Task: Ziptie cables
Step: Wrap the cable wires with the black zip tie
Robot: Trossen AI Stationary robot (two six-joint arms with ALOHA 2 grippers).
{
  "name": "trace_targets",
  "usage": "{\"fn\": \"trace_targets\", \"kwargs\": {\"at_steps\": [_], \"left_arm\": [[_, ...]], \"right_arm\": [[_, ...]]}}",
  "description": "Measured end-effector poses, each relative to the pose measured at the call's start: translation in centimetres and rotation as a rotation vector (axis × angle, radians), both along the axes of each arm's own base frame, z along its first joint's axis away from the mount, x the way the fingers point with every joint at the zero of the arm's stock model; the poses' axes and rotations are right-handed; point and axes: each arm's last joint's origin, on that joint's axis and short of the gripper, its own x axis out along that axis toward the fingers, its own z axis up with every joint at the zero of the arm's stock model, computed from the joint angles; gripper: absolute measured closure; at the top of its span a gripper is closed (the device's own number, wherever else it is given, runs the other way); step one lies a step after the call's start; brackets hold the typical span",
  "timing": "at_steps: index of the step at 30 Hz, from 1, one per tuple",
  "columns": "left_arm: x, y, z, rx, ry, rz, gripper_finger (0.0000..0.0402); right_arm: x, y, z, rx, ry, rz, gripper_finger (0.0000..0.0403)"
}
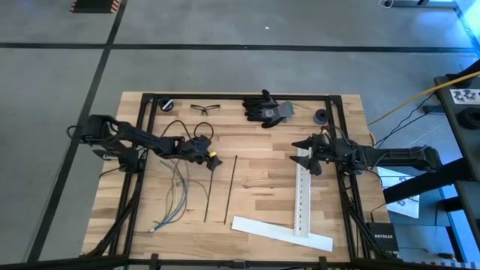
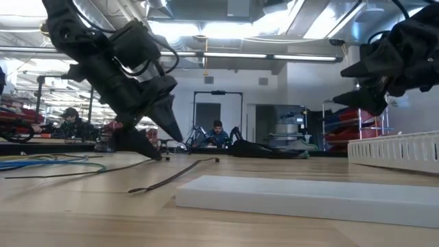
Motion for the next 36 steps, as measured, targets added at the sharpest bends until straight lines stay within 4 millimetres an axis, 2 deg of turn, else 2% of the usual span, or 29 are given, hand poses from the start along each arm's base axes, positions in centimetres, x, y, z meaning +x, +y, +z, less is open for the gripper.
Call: {"fn": "trace_targets", "kwargs": {"at_steps": [7,14,28,36], "left_arm": [[0.4,-0.5,-0.3,-0.012,-0.007,-0.031,0.0096],[0.6,-1.5,-0.9,-0.003,0.003,-0.091,0.0165],[1.4,-1.7,-2.2,0.064,-0.038,-0.183,0.0298],[1.6,-1.6,-2.4,0.157,-0.035,-0.198,0.0349]], "right_arm": [[0.1,0.0,-0.2,-0.019,0.031,0.004,0.0047],[0.1,0.0,-0.2,-0.023,0.030,0.004,0.0047],[0.1,0.0,-0.3,-0.023,0.033,0.004,0.0047],[0.1,0.0,-0.3,-0.023,0.035,0.004,0.0047]]}}
